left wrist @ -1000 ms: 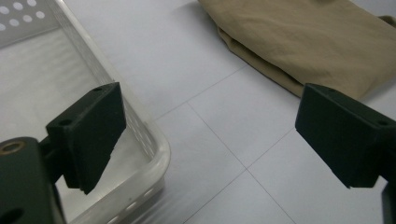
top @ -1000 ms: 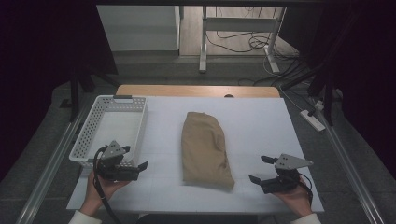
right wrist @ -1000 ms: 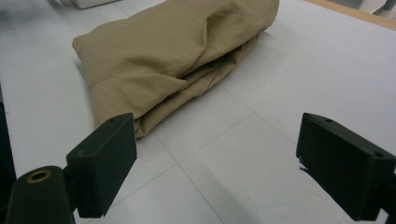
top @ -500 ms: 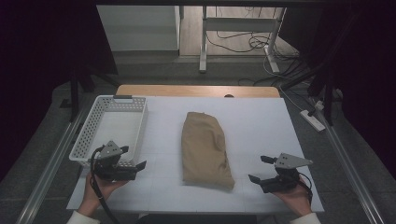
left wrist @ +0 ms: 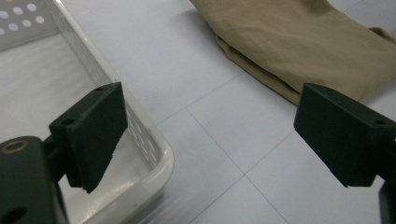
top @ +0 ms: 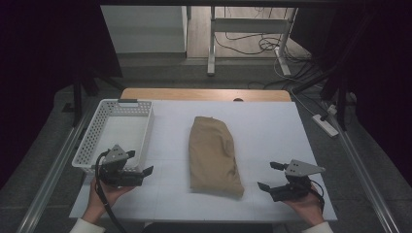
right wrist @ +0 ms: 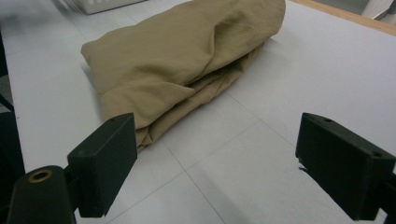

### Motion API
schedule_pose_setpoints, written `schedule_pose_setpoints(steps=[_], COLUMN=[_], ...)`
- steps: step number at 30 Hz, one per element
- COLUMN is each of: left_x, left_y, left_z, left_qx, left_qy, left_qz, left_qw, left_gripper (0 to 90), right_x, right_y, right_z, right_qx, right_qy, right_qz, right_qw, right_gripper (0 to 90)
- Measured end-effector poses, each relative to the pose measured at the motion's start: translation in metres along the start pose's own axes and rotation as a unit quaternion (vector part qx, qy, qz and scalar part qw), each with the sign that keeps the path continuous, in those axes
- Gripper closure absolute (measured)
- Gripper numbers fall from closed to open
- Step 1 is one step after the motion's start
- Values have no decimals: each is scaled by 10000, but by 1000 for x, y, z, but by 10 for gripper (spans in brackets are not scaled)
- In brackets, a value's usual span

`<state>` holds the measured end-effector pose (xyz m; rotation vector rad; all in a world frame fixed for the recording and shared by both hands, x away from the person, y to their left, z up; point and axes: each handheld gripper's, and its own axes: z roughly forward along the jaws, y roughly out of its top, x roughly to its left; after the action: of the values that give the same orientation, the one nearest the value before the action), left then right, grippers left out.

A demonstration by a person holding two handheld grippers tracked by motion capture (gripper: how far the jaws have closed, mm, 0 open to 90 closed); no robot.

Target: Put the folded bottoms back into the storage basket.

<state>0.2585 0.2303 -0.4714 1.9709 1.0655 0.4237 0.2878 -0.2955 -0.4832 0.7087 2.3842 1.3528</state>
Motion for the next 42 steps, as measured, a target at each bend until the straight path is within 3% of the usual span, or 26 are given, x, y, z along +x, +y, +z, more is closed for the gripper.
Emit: schedule_pose_setpoints(steps=[9, 22, 42], left_x=[-3, -5, -6], left_y=[-2, -1, -1], left_z=[0, 2, 2], left_qx=[-12, 5, 34], left_qy=[16, 25, 34], left_qz=[36, 52, 100], left_qw=[10000, 10000, 9999], left_gripper=[104, 103, 103], right_x=[13, 19, 40], right_y=[17, 30, 41], right_z=[5, 20, 54], right_qx=[-99, -57, 342], right_qy=[117, 344, 760], right_qz=[-199, -324, -691], right_qw=[9997, 9989, 9941], right_gripper=[134, 138, 142])
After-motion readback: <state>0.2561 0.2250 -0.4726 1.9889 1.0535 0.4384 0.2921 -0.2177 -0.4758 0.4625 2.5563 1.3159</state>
